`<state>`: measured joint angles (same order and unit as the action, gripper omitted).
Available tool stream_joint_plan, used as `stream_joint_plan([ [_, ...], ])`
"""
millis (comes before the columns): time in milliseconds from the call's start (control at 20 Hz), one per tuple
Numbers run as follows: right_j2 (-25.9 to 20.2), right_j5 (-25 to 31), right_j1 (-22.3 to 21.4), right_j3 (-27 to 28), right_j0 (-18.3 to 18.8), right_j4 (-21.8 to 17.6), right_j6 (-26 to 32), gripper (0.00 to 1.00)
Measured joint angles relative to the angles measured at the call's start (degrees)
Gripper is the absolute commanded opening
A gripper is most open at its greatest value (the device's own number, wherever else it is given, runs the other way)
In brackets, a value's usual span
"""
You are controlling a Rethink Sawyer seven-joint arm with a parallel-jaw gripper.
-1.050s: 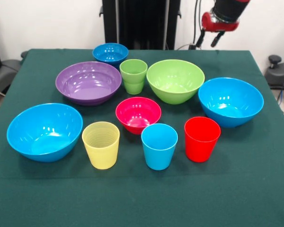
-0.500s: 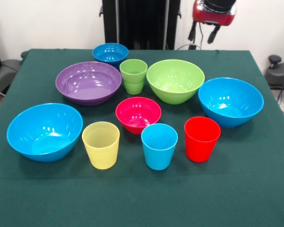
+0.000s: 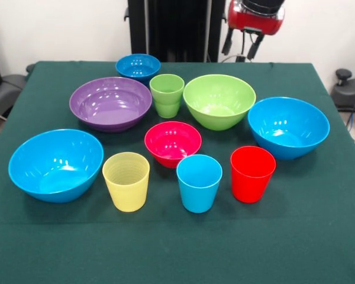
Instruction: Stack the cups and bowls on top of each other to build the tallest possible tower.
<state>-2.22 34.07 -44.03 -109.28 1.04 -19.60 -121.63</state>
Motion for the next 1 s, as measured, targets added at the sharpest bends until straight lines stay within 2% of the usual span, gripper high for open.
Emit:
stream_joint_plan([
  [600, -0.55, -0.01, 0.57, 3.24, 3.78, -0.8, 0.01, 1.0],
  [900, -3.56, -0.01, 3.62, 4.88, 6.4, -6.34, 0.95, 1.0],
  [950, -4.82, 0.0, 5.02, 5.45, 7.29, -9.38, 2.0, 1.0],
  [1000, -5.53, 0.0, 5.63, 5.62, 7.75, -10.79, 2.71, 1.0],
])
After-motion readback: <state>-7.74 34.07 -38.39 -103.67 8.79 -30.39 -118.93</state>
